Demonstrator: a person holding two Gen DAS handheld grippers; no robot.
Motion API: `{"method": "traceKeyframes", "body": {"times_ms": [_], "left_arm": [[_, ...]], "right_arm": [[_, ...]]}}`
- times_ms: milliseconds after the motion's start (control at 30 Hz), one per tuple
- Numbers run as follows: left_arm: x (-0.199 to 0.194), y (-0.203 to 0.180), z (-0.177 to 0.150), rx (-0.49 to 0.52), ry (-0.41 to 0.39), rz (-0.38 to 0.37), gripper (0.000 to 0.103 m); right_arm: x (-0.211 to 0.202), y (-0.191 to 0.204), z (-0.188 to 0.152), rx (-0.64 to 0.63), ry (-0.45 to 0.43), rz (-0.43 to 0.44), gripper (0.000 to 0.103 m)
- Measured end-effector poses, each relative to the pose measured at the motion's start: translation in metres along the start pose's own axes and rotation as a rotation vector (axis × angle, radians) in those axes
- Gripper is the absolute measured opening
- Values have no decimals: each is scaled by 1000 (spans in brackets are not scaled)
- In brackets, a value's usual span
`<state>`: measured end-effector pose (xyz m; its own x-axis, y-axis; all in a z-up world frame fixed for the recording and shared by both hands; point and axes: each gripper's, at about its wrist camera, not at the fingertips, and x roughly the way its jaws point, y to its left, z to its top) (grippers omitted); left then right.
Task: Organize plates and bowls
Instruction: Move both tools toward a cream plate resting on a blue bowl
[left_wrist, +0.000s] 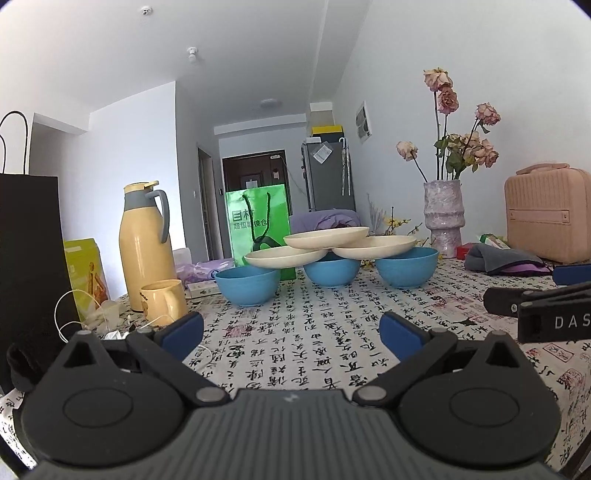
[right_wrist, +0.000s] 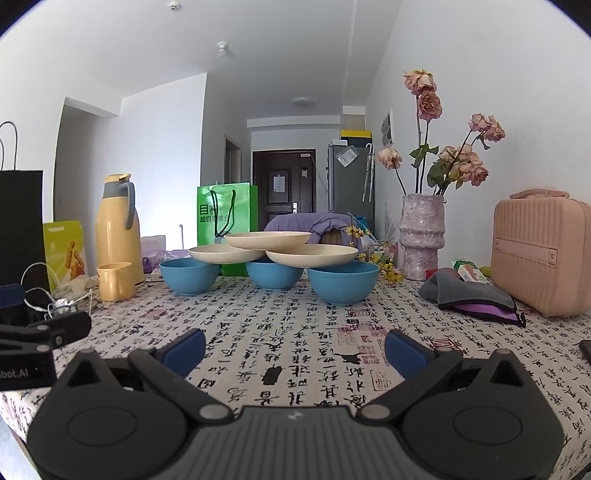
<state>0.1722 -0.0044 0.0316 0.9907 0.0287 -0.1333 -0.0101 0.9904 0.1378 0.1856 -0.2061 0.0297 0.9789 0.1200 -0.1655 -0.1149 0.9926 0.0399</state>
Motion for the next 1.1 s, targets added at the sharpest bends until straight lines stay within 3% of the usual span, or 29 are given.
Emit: {"method": "traceKeyframes", "body": {"times_ms": [133, 367, 733, 900, 1100], "left_arm": [[22, 0, 8, -1, -6, 11, 103], [66, -3, 24, 4, -41, 29, 103], [144, -1, 44, -18, -49, 7, 103], [178, 5, 62, 2, -57, -16, 103], [224, 7, 89, 39, -132, -35, 103]], "right_arm": [[22, -8, 10, 46, 2, 30, 103], [65, -10, 33, -17, -6, 29, 103], [137, -22, 75, -9, -39, 70, 103], [181, -26, 94, 15, 5, 119, 103], [239, -22, 123, 39, 35, 164, 103]]}}
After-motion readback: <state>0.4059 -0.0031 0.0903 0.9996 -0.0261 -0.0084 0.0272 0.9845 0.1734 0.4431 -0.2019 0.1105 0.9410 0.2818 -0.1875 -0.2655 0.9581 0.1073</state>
